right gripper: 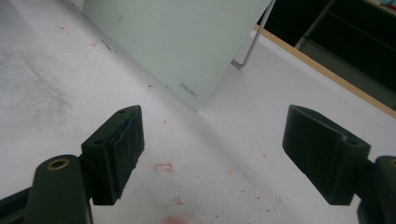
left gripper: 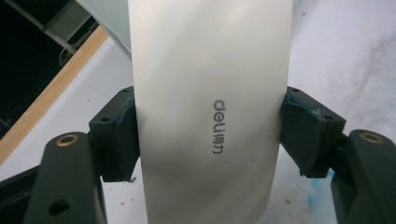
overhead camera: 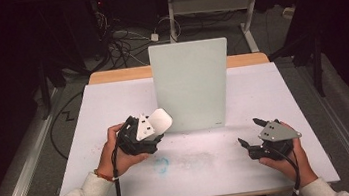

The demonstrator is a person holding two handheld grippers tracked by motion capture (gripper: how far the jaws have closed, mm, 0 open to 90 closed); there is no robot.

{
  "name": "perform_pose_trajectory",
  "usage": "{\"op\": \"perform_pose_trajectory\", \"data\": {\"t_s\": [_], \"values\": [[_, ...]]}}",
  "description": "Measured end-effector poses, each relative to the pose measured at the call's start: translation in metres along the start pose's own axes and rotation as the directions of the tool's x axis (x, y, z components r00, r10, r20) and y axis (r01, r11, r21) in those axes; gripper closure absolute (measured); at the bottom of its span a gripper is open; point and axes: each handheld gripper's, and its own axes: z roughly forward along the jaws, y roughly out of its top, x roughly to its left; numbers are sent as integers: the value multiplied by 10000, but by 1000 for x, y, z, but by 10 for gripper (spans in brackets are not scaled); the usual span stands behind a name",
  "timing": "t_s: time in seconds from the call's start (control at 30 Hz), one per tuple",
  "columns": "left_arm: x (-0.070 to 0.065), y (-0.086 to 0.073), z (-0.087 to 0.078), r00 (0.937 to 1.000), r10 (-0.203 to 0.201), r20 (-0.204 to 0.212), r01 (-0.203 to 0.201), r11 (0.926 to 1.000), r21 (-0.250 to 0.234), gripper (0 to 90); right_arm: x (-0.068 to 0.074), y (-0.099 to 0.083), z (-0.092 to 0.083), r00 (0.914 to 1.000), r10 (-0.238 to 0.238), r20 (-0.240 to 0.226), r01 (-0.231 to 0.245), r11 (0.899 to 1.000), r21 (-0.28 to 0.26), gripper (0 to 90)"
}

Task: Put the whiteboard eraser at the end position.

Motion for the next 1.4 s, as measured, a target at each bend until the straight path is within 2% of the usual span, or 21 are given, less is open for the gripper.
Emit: {"op": "perform_pose_trajectory", "data": {"t_s": [0.37,0.43,0.53,0.6,0.73,0.8,0.83,0.9,0.93,0.97,1.03,1.1,1.13,1.2,1.33,1.4], "values": [[-3,4,-14,9974,52,713,-30,9995,-303,283,1,0,-2,10000,31,-54,-32,10000,-37,215],[-5,6,-15,9945,80,1047,-47,9995,-312,283,1,1,-2,10000,-22,-62,21,10000,-48,215],[-9,9,-13,9890,363,1435,-335,9992,-219,283,2,1,-3,10000,-7,-91,7,10000,-86,215],[-14,11,-10,9816,614,1808,-601,9981,-123,283,3,1,-3,9999,-19,-115,18,10000,-69,215],[-27,18,2,9604,1217,2506,-1310,9912,206,283,3,1,-1,9998,-38,-179,38,10000,-22,215],[-33,22,9,9436,1441,2982,-1626,9859,383,283,4,1,-1,9998,-26,-192,26,10000,2,215],[-38,24,13,9320,1661,3222,-1912,9804,475,283,4,1,-1,9998,-22,-192,22,10000,11,215],[-47,28,22,9163,1928,3511,-2271,9721,589,282,4,0,-1,9998,-30,-211,30,10000,12,216],[-50,30,25,9131,1964,3574,-2327,9706,611,282,4,0,-1,9998,-33,-203,34,10000,43,215],[-52,32,29,9060,2110,3669,-2509,9659,639,282,4,0,-1,9998,-31,-205,32,10000,52,215],[-57,36,36,8941,2199,3901,-2651,9620,653,282,4,-1,-1,9997,-21,-236,22,10000,72,215],[-60,39,42,8880,2255,4007,-2749,9590,695,282,5,-1,-1,9997,26,-255,-23,9999,121,215],[-63,41,46,8805,2332,4127,-2875,9550,737,282,5,-1,-1,9996,29,-268,-25,9999,131,215],[-66,43,53,8717,2399,4272,-3020,9497,830,282,6,-2,0,9996,2,-293,3,9998,176,215],[-71,45,62,8627,2444,4428,-3149,9446,922,282,7,-3,-1,9995,-39,-305,46,9997,221,215],[-73,45,65,8607,2593,4382,-3327,9378,986,285,7,-3,-2,9995,-48,-304,55,9997,238,215]]}}
